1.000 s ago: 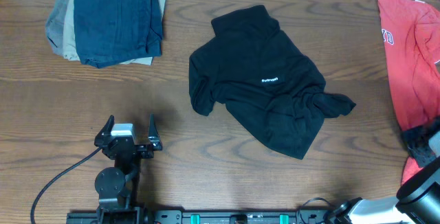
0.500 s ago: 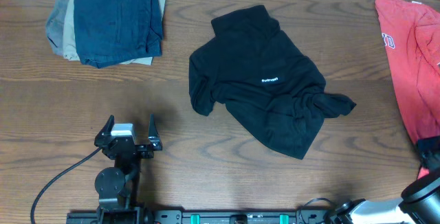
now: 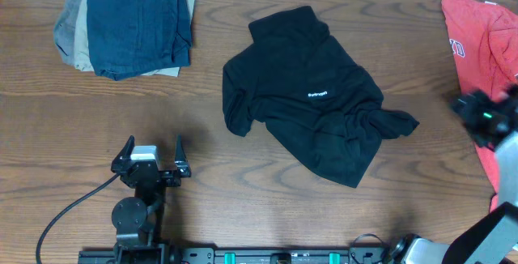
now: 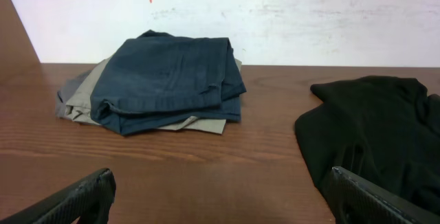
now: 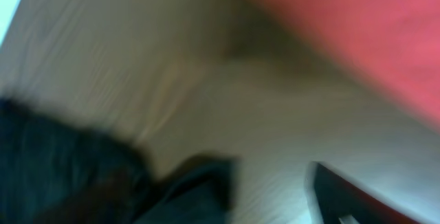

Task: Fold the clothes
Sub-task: 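Grasp the right side of the black shirt with the right gripper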

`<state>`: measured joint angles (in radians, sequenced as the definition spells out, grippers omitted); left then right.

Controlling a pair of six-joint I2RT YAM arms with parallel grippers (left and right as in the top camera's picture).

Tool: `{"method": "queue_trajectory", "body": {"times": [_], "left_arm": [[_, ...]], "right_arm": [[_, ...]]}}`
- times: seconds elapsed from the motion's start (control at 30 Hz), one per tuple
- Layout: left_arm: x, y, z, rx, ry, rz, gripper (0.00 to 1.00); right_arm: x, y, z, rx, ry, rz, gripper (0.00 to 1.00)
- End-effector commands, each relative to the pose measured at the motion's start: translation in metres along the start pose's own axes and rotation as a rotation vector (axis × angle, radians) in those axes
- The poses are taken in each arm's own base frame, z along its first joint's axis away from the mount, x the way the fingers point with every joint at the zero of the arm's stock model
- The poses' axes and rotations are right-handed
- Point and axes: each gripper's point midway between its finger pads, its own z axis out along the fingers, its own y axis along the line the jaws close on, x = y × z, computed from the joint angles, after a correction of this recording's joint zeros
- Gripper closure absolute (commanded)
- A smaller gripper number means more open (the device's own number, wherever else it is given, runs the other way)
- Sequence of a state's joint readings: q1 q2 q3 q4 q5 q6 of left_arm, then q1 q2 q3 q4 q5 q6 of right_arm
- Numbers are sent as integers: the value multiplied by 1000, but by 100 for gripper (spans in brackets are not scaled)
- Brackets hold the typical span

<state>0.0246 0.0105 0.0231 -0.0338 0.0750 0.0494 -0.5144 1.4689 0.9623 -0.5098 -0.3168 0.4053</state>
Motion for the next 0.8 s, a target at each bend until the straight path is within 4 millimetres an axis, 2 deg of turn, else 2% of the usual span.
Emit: {"method": "queue_trajectory", "body": {"times": [0.0, 0.1, 0.2, 0.37, 0.53, 0.67, 0.77], "left_arm": [[15, -1, 1, 7, 42, 1, 2], [15, -1, 1, 7, 42, 1, 2], [15, -1, 1, 7, 42, 1, 2], [15, -1, 1, 7, 42, 1, 2], [15, -1, 1, 7, 42, 1, 2], [15, -1, 1, 7, 42, 1, 2], [15, -1, 1, 7, 42, 1, 2]], "right_arm": [[38, 67, 6, -165, 100, -235, 1], [75, 103, 13, -188, 151, -400, 1], [107, 121, 17, -156, 186, -509, 1], [154, 137, 20, -119, 243, -652, 1], [193, 149, 22, -129, 319, -672, 1], [215, 153, 27, -127, 357, -720, 1], [220, 154, 31, -119, 358, -739, 1]]}}
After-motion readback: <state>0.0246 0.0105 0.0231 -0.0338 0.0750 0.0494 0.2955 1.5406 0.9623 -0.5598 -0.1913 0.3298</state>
